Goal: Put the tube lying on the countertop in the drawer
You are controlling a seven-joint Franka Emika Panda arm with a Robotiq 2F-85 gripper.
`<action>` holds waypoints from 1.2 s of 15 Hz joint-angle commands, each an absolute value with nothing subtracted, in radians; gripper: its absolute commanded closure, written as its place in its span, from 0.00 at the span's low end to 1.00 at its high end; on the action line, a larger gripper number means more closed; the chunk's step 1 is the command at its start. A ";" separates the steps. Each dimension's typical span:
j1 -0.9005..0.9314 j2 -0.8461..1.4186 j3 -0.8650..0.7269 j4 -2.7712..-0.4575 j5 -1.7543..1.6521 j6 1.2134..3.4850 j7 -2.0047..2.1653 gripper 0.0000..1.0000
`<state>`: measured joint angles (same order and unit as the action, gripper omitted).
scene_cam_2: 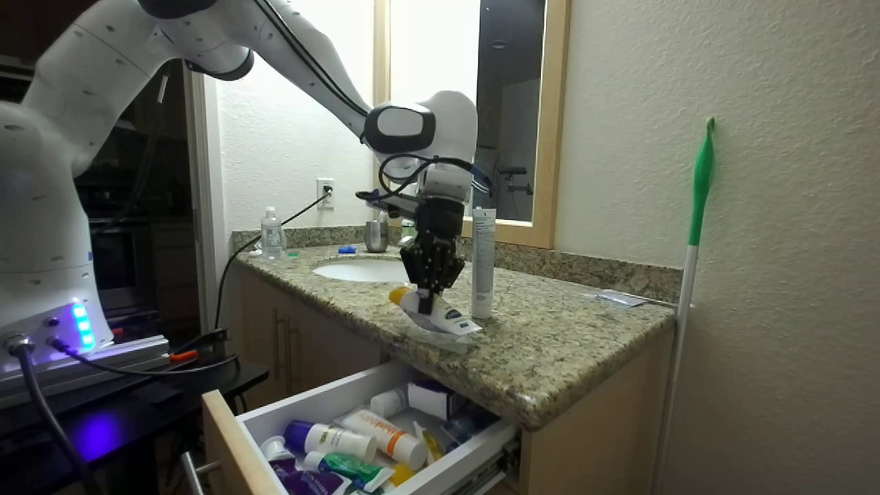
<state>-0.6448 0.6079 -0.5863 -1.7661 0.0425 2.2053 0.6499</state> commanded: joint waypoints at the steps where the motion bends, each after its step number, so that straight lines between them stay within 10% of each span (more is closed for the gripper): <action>1: -0.682 0.569 -0.642 -1.697 -0.033 2.066 0.553 0.98; 18: -0.810 0.364 -0.603 -1.937 -0.049 2.102 0.126 0.98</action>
<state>-0.8033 0.4781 -0.6476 -1.8157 -0.0720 2.0487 0.1832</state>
